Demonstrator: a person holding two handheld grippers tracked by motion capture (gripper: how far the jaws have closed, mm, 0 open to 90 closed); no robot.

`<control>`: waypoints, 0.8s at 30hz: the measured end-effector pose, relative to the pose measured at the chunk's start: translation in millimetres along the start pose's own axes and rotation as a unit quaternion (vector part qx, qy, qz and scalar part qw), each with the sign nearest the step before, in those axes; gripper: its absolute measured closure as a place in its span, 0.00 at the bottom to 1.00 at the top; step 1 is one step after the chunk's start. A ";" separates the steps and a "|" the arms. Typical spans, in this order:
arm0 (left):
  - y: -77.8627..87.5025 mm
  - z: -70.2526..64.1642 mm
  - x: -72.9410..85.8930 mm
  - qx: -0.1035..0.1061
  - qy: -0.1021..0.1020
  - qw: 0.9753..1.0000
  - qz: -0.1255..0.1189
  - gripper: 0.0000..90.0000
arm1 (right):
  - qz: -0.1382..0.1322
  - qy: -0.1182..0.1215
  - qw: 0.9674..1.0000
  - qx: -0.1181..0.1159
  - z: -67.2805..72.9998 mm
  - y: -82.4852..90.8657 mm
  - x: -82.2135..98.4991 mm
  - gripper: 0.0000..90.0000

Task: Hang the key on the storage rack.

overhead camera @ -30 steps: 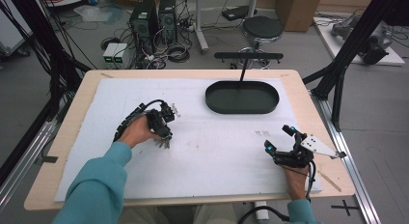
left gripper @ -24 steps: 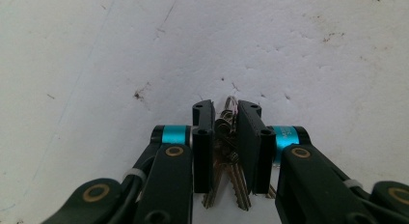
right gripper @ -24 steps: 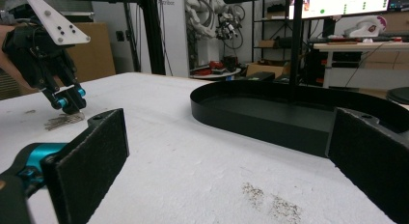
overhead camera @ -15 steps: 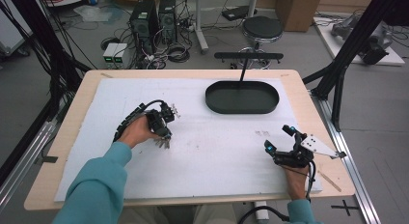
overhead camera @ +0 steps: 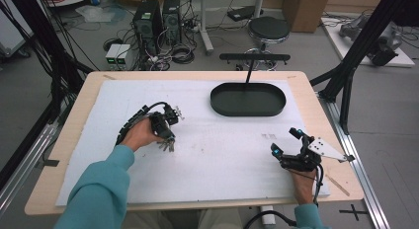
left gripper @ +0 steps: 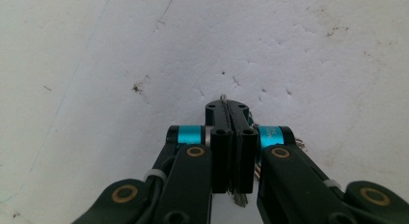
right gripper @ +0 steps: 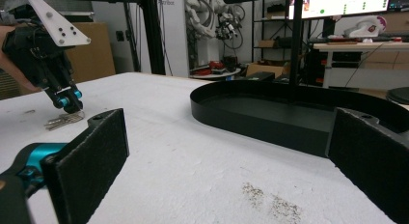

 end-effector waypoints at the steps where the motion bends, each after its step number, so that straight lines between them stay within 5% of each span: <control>1: 0.4 -0.1 -0.3 -0.003 -0.003 1.000 -0.002 0.98 | 0.000 0.000 1.000 0.000 0.0 -0.1 0.0 0.00; 24: 4.2 -3.6 -1.5 -0.006 -0.014 1.000 -0.011 0.98 | 0.001 0.000 1.000 0.001 0.6 -0.1 -0.1 0.01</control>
Point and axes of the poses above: each handheld gripper's, and its own axes: y roughly backward along the jaws, x roughly out of its underside, z roughly to its left, the point moved 5 cm from there along -y, roughly forward along the jaws, and after that the axes turned 4 degrees about y, right-handed, at the moved point
